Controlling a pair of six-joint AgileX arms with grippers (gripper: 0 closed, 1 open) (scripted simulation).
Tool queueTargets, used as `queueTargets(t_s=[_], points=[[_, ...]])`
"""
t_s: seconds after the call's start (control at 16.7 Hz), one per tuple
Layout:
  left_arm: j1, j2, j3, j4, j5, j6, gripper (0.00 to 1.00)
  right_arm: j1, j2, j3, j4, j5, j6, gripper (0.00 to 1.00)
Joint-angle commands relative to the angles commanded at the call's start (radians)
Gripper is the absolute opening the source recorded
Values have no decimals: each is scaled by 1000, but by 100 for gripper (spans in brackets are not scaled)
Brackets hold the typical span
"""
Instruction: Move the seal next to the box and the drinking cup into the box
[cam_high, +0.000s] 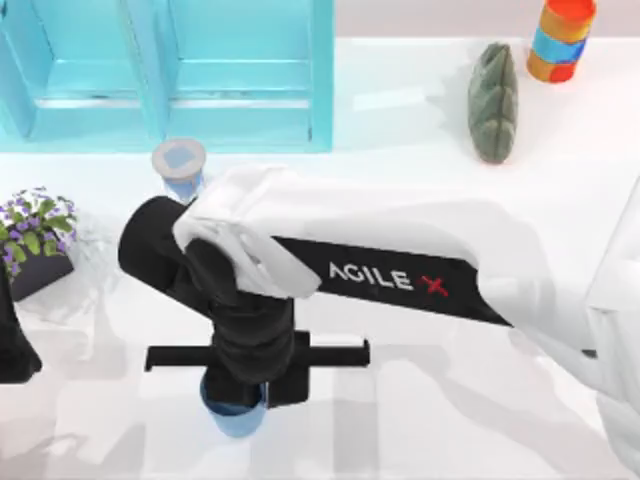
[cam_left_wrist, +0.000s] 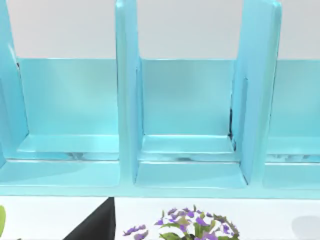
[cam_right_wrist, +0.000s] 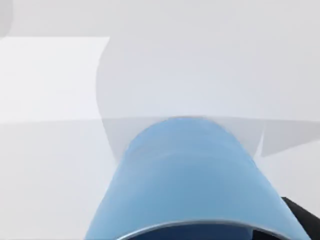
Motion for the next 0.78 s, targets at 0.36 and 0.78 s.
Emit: queueTargets(t_s=[0.36, 0.78], points=[[0, 0, 0, 0, 0, 0, 100, -58, -164, -89, -71, -2, -61, 0], [0, 0, 0, 0, 0, 0, 100, -140, -397, -212, -185, -3, -145, 0]])
